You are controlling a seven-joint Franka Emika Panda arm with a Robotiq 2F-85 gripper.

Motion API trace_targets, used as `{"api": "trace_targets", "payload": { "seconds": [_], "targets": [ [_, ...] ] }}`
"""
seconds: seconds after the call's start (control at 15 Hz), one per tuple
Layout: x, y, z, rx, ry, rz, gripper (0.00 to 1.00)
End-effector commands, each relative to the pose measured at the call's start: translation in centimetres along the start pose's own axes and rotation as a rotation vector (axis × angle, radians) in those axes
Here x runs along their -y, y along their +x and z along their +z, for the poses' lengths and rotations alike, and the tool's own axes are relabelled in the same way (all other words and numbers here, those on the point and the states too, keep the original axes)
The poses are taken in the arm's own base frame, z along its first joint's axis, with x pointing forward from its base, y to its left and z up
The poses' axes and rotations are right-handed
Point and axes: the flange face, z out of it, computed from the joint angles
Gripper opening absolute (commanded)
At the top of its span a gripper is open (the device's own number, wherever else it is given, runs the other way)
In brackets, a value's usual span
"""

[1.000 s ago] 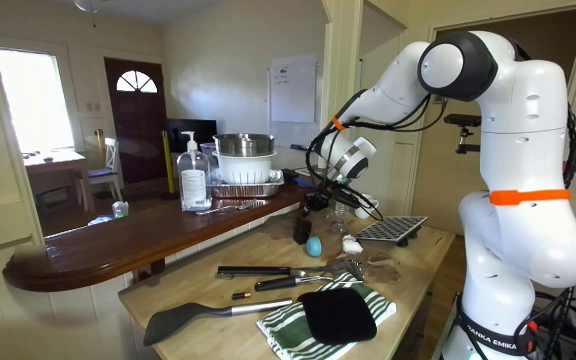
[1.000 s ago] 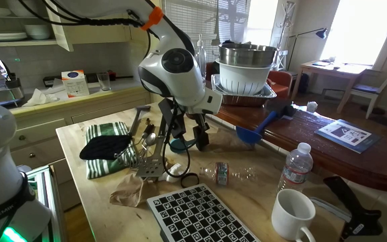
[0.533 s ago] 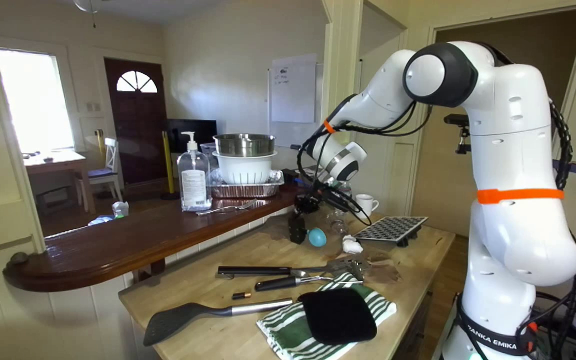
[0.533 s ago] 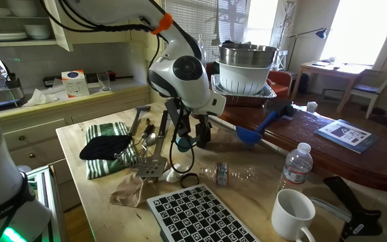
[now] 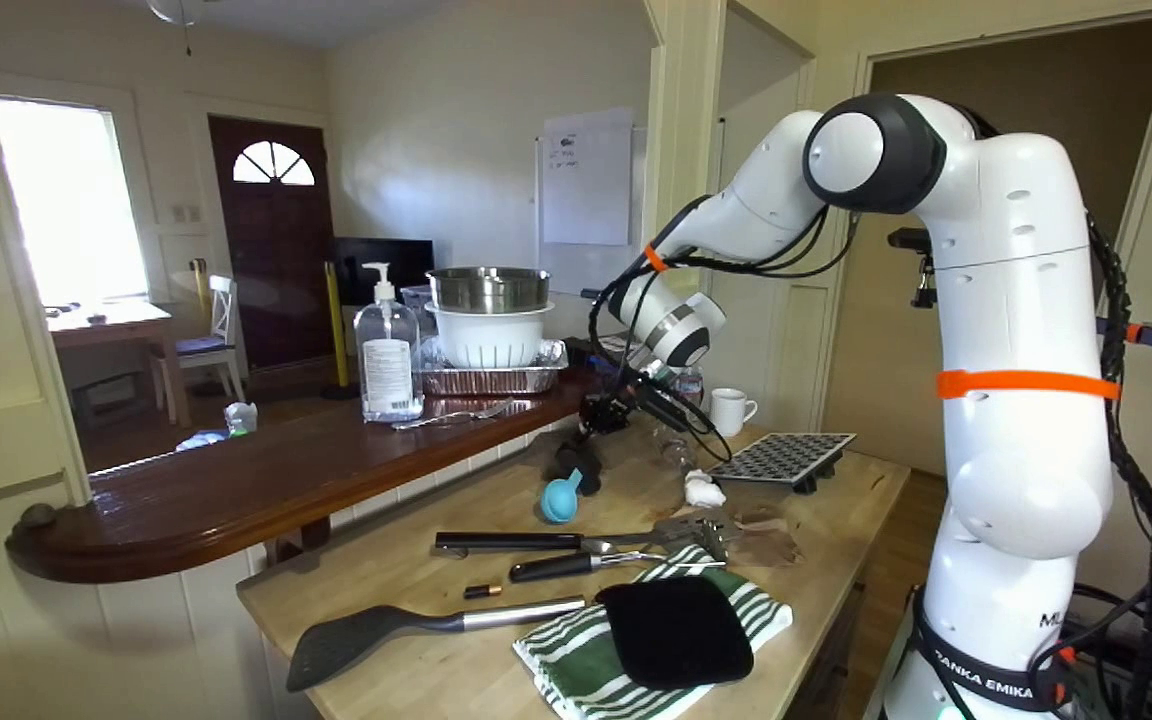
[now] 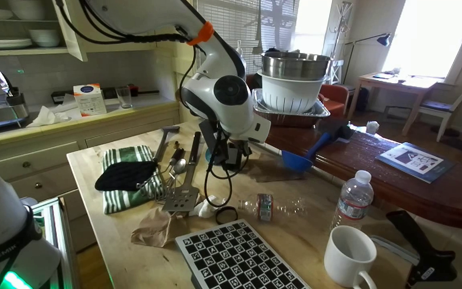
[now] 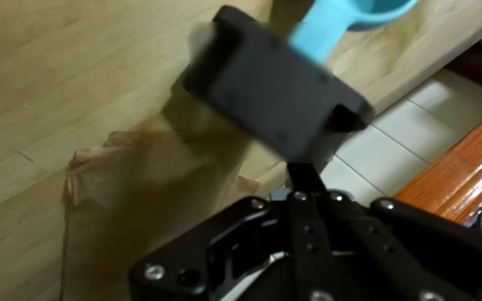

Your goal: Adjust the blue spoon

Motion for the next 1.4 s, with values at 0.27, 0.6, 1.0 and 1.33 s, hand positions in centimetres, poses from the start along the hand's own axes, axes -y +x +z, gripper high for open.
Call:
{"api": "trace_targets", "payload": {
  "seconds": [0.27, 0.6, 1.0, 1.33],
  "targets": [
    [-1.3, -1.3, 1.7, 0.081, 0.006, 0.062, 0.00],
    [-0.9, -3.6, -1.1, 0.219, -0.101, 0.157, 0.26],
    [1.9, -4.9, -3.2, 0.331, -0.364, 0.029, 0.65],
    [5.6, 0.1, -4.8, 0.311, -0.577, -0.173, 0.99]
  ]
}}
